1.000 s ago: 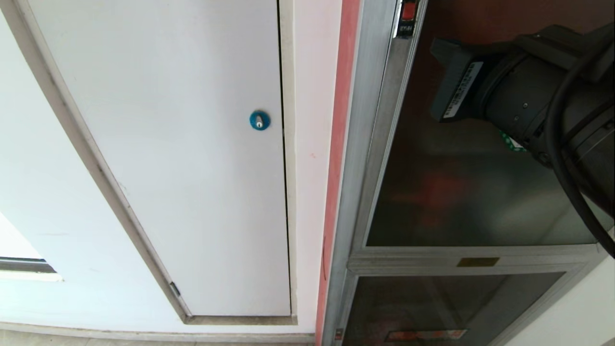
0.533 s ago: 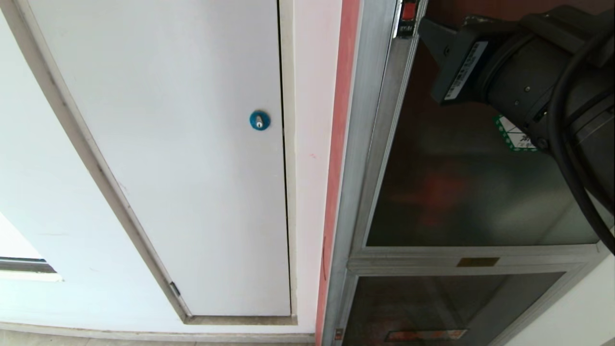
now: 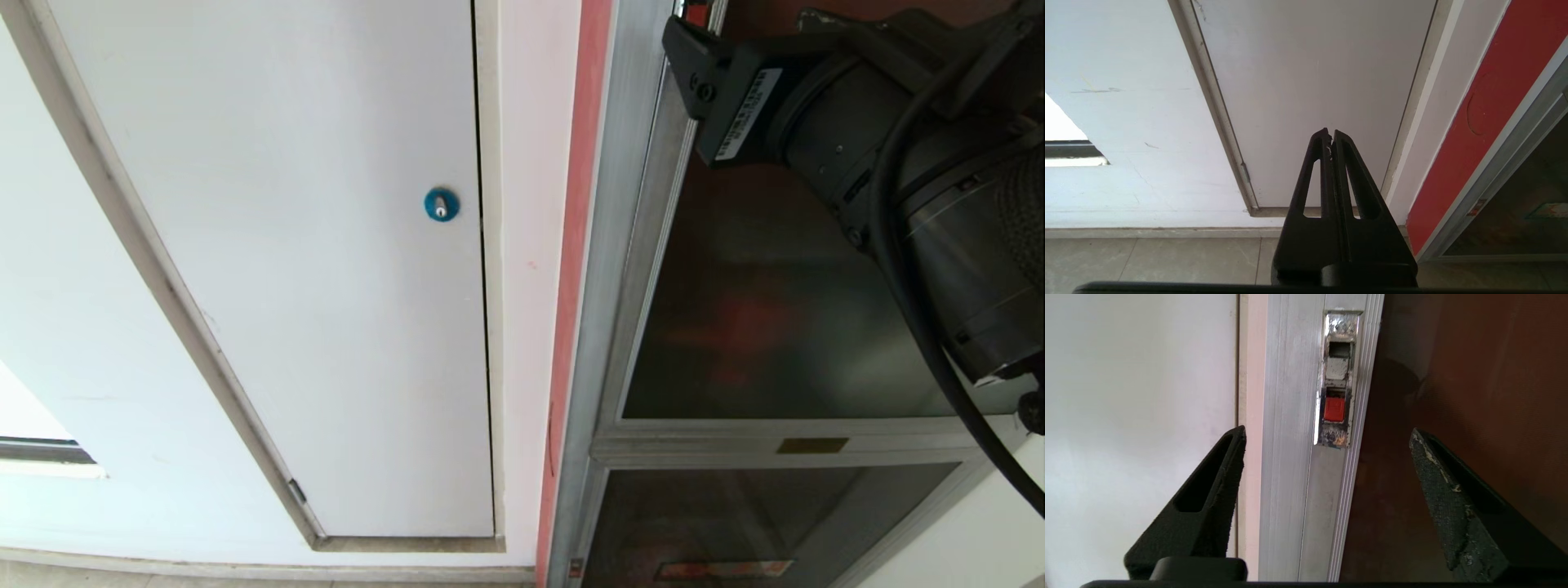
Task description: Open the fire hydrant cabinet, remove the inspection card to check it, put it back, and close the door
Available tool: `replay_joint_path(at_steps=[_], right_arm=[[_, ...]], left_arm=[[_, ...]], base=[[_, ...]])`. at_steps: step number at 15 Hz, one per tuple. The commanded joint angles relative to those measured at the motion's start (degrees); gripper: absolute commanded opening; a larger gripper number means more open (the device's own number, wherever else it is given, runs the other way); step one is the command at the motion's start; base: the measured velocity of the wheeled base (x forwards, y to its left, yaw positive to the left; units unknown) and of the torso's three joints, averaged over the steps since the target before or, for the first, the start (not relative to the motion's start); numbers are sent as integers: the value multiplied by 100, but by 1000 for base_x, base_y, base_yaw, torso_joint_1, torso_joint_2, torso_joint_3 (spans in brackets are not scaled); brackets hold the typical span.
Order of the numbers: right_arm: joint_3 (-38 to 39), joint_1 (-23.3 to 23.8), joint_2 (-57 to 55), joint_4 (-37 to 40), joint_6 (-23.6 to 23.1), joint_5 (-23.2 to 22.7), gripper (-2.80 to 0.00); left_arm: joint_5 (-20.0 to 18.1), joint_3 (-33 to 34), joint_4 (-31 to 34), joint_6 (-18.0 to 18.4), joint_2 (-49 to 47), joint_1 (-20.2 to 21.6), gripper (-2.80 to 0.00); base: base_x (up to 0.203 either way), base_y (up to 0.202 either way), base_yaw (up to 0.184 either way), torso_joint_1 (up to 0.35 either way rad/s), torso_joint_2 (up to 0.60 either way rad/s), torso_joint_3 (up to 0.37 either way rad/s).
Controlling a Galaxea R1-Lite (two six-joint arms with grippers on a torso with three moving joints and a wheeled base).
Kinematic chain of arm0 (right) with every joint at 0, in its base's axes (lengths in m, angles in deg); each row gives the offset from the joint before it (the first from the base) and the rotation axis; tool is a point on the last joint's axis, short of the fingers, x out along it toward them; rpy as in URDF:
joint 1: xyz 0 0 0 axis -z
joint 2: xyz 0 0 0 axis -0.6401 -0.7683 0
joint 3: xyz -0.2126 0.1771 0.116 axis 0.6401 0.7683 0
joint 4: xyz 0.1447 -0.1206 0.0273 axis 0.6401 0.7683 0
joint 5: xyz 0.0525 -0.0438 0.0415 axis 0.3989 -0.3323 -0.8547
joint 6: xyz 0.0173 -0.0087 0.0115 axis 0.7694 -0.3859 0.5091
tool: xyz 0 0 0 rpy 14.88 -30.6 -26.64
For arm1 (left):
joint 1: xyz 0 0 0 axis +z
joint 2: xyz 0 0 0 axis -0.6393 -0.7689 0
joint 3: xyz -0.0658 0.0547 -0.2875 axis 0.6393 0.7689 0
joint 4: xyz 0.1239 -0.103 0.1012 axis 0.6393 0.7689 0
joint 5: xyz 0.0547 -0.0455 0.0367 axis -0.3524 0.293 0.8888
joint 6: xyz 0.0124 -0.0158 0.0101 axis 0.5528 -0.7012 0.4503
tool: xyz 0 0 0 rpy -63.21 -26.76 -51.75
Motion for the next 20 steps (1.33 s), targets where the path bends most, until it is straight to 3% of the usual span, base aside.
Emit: replay_joint_path(at_steps=[1,8,20], right_arm=[[-12,-4,-69,-53,-23,48,0],[-673,-4,-339,-51,-105,510,0],[-1383,277,-706,11,-324,573,0]], left_arm=[[-2,0,-1,-1,-5,2,-280],[-2,0,-1,-1,-5,2,-280],[-2,0,-1,-1,-5,2,-280]], base=[[0,0,0,0,0,0],[0,0,0,0,0,0],[0,0,0,0,0,0]])
